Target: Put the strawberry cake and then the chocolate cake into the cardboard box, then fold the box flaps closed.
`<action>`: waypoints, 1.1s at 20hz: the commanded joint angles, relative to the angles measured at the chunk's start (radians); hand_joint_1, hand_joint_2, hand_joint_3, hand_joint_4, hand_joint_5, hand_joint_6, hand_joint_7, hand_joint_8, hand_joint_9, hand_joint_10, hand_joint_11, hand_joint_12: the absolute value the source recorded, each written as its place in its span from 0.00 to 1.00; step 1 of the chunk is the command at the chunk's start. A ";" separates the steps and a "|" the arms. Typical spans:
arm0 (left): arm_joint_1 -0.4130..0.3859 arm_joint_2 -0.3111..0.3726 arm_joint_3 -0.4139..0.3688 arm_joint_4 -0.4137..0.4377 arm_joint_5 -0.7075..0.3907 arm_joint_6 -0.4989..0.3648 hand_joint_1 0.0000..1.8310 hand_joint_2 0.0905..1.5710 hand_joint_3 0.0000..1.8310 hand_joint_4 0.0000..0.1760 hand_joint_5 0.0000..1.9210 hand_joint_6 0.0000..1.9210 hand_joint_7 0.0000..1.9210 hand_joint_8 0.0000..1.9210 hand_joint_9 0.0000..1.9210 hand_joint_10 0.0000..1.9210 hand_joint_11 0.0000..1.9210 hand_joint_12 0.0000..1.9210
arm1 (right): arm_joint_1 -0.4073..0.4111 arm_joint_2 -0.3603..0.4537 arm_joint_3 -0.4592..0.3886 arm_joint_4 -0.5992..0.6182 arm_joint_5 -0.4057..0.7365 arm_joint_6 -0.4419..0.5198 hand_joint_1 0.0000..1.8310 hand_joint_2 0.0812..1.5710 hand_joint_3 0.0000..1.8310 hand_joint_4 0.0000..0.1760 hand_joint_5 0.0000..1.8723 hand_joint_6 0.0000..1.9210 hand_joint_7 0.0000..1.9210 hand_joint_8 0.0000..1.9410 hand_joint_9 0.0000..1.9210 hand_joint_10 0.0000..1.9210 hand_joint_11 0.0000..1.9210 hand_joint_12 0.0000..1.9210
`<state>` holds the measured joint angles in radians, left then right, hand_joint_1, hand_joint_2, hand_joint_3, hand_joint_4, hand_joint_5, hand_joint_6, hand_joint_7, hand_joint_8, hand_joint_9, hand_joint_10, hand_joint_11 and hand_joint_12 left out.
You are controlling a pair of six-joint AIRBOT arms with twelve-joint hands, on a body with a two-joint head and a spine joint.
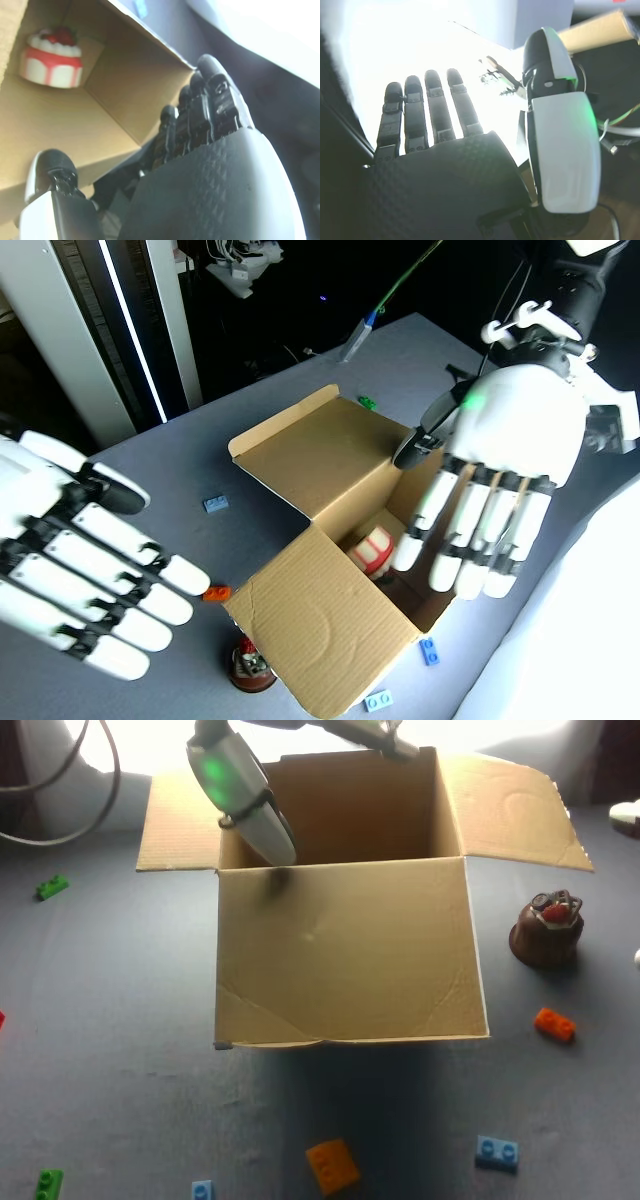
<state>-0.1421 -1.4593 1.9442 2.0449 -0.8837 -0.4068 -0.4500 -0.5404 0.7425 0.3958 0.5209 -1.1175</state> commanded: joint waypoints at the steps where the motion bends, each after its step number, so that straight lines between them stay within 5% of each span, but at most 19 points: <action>1: -0.021 0.003 0.014 -0.069 0.023 0.007 0.14 0.50 0.00 0.59 0.05 0.00 0.07 0.00 0.07 0.00 0.00 0.38 | 0.014 0.005 0.020 0.001 0.079 0.048 0.22 0.70 0.00 0.00 0.02 0.00 0.03 0.00 0.02 0.00 0.00 0.01; 3: -0.040 0.004 0.044 -0.067 0.011 0.008 0.12 0.52 0.00 0.56 0.06 0.00 0.07 0.00 0.10 0.01 0.00 0.45 | 0.013 -0.012 0.051 0.000 0.064 0.115 0.24 0.69 0.00 0.00 0.02 0.01 0.05 0.01 0.03 0.01 0.00 0.00; 6: -0.056 0.026 0.066 -0.057 -0.025 -0.003 0.03 0.55 0.01 0.53 0.04 0.00 0.06 0.00 0.09 0.00 0.00 0.44 | 0.000 -0.042 0.113 0.000 0.040 0.271 0.23 0.69 0.00 0.00 0.01 0.00 0.05 0.01 0.03 0.01 0.00 0.00; 7: -0.060 0.043 0.065 -0.045 -0.031 -0.013 0.01 0.58 0.02 0.47 0.04 0.00 0.06 0.00 0.08 0.00 0.00 0.40 | -0.006 -0.065 0.144 0.000 0.040 0.319 0.21 0.69 0.00 0.00 0.01 0.00 0.05 0.01 0.04 0.01 0.01 0.00; 8: -0.062 0.064 0.066 -0.036 -0.042 -0.029 0.00 0.62 0.02 0.27 0.05 0.00 0.05 0.00 0.07 0.00 0.00 0.36 | -0.011 -0.093 0.177 0.000 0.034 0.351 0.15 0.71 0.01 0.00 0.02 0.00 0.05 0.00 0.03 0.01 0.00 0.00; 12: -0.062 0.141 0.069 0.008 -0.093 -0.084 0.00 0.70 0.02 0.00 0.05 0.00 0.05 0.00 0.05 0.00 0.00 0.24 | -0.022 -0.169 0.262 0.000 0.016 0.432 0.13 0.73 0.01 0.00 0.04 0.01 0.06 0.00 0.03 0.01 0.00 0.00; 16: -0.037 0.211 0.091 0.026 -0.159 -0.128 0.00 0.71 0.01 0.00 0.03 0.00 0.05 0.00 0.03 0.00 0.00 0.18 | -0.022 -0.230 0.323 0.000 0.005 0.489 0.12 0.73 0.01 0.00 0.03 0.01 0.05 0.00 0.02 0.00 0.00 0.00; 19: -0.025 0.260 0.096 0.037 -0.179 -0.139 0.00 0.72 0.00 0.00 0.05 0.00 0.06 0.00 0.05 0.00 0.00 0.23 | -0.019 -0.268 0.363 0.000 -0.013 0.497 0.16 0.72 0.00 0.00 0.02 0.00 0.04 0.00 0.02 0.00 0.01 0.00; 22: 0.002 0.303 0.099 0.035 -0.196 -0.143 0.00 0.71 0.00 0.00 0.03 0.00 0.05 0.00 0.05 0.00 0.00 0.24 | -0.018 -0.312 0.408 -0.007 -0.038 0.497 0.37 0.63 0.00 0.00 0.00 0.00 0.02 0.00 0.02 0.00 0.02 0.01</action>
<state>-0.1268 -1.1603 2.0384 2.1441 -1.0931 -0.5484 -0.4770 -0.8680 1.1515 0.3843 0.3851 -0.6285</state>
